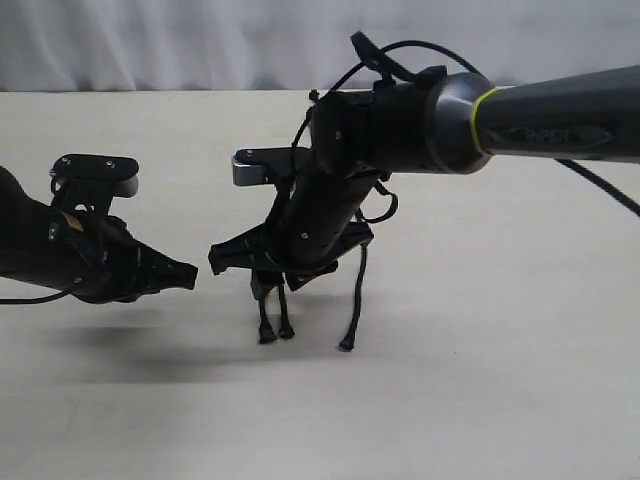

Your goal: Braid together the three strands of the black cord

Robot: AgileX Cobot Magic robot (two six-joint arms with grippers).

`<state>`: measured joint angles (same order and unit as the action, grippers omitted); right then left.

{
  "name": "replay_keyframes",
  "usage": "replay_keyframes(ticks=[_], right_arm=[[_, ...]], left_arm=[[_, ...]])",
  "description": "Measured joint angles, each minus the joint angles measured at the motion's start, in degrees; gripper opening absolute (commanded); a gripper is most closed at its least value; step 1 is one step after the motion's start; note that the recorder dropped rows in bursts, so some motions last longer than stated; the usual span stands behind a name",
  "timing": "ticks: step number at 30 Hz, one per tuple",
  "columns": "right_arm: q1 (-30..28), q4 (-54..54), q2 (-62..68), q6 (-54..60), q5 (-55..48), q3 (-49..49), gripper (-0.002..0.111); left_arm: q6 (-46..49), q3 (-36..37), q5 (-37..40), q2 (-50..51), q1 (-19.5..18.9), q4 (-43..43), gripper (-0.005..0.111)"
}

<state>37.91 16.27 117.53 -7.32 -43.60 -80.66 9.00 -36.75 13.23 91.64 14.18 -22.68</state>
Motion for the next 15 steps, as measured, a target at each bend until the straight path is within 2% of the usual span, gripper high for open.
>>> replay_keyframes(ticks=[5,15], right_arm=[[0.00,-6.48,2.00,-3.89,-0.34,0.00,0.037],[0.09,-7.71,5.19,-5.79,-0.05,0.00,0.037]], left_arm=[[0.00,0.00,0.00,-0.55,0.00,0.00,0.000],[0.00,0.00,0.11,-2.09,0.00,0.97,0.000]])
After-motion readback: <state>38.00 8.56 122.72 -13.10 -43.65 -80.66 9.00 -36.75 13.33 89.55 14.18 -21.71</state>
